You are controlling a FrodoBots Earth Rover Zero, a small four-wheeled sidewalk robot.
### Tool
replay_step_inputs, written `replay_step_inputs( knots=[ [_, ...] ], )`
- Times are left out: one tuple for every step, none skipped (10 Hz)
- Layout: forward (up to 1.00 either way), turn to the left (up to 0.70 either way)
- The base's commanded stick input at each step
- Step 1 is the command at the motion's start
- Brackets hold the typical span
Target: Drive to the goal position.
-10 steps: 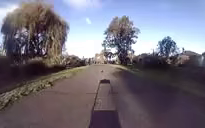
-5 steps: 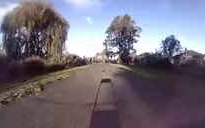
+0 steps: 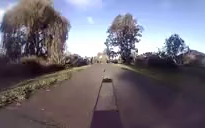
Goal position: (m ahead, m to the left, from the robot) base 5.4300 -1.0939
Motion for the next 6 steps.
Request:
replay_step_inputs(
  knots=[
    [1.0,0.0],
    [1.0,0.0],
    [1.0,0.0],
    [1.0,0.0],
    [1.0,0.0],
    [1.0,0.0]
  ],
)
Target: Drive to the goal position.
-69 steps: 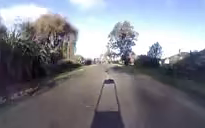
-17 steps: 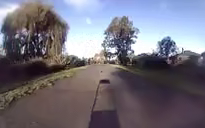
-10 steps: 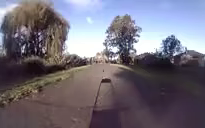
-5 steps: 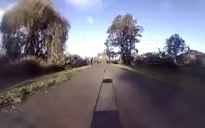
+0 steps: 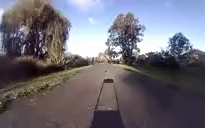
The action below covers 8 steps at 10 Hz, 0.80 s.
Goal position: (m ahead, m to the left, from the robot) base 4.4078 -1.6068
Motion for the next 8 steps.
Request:
replay_step_inputs(
  knots=[
    [1.0,0.0],
    [1.0,0.0],
    [1.0,0.0],
    [1.0,0.0],
    [1.0,0.0],
    [1.0,0.0],
    [1.0,0.0],
    [1.0,0.0]
  ],
)
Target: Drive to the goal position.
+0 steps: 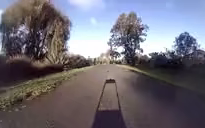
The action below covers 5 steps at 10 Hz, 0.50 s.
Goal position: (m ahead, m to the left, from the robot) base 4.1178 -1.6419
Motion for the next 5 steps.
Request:
replay_step_inputs(
  knots=[
    [1.0,0.0],
    [1.0,0.0],
    [1.0,0.0],
    [1.0,0.0],
    [1.0,0.0]
  ],
)
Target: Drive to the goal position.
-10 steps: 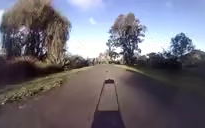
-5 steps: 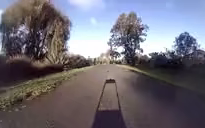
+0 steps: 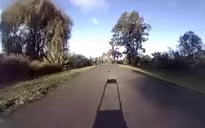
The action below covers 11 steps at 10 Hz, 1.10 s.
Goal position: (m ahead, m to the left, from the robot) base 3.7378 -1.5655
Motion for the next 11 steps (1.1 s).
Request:
replay_step_inputs(
  knots=[
    [1.0,0.0],
    [1.0,0.0],
    [1.0,0.0],
    [1.0,0.0],
    [1.0,0.0],
    [1.0,0.0],
    [1.0,0.0],
    [1.0,0.0],
    [1.0,0.0],
    [1.0,0.0],
    [1.0,-0.1]
  ],
)
